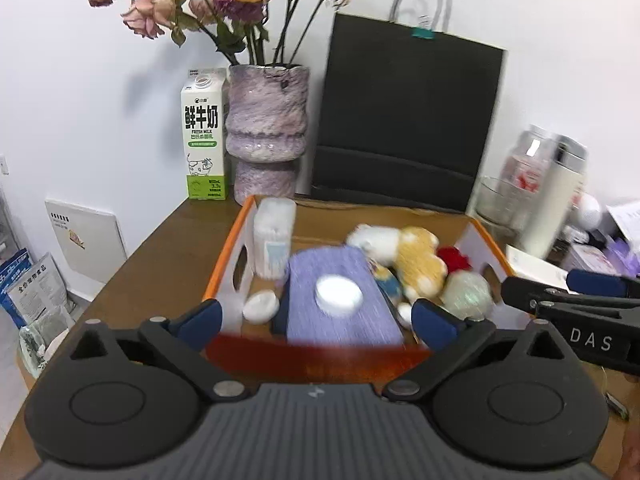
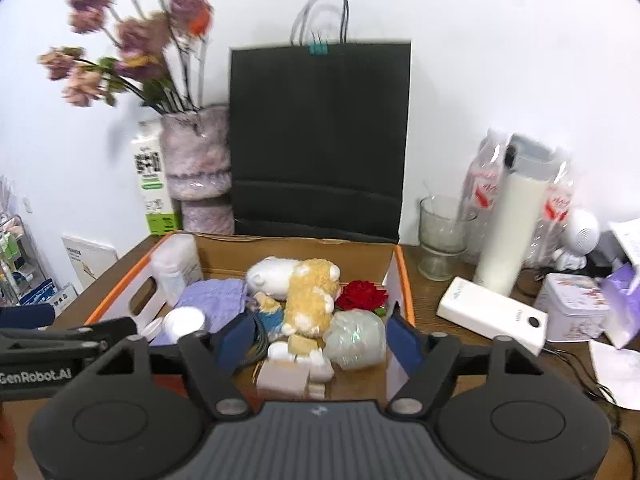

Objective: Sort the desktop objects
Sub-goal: 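Withdraw both tools from the box back over the table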

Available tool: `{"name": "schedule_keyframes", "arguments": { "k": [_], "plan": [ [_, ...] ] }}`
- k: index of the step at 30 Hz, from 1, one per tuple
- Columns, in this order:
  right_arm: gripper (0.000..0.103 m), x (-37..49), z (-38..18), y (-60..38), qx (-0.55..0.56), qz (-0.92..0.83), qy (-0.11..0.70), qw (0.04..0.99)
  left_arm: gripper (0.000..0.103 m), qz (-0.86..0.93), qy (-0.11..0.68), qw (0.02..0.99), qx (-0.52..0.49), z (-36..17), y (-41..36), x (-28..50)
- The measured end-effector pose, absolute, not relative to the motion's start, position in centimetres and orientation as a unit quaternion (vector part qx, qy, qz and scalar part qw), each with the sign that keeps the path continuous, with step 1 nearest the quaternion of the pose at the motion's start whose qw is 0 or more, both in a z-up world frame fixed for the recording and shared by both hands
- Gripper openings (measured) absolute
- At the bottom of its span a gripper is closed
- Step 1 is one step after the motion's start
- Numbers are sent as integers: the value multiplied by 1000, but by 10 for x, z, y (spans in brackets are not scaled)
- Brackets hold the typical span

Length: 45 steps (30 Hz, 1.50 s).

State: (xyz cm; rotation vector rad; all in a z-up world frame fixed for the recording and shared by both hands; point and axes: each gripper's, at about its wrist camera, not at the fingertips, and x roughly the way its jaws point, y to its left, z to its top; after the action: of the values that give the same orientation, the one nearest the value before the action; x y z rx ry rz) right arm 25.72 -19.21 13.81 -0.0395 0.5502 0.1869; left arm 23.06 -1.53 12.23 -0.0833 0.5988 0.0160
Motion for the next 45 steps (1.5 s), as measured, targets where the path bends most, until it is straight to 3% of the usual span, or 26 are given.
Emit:
{"name": "schedule_keyframes", "arguments": {
  "k": [7,12,23,38,45],
  "plan": [
    [79,158,117,-204,-18,113,229,967,103,-9,278,960,-26,99,-15,149],
    [79,94,93,-211,7,131,229,965,103,-25,244,969,-7,76,-12,82],
    [82,-8,48,-216,3,144,248,958,103,8,249,968,-17,36,-2,-17],
    [80,-30,39,-216,-1,151,253,956,103,6,260,965,-33,36,-1,-28],
    [71,-9,39,-218,-3,158,263,952,103,-9,275,961,-31,30,-5,-10]
  ]
}}
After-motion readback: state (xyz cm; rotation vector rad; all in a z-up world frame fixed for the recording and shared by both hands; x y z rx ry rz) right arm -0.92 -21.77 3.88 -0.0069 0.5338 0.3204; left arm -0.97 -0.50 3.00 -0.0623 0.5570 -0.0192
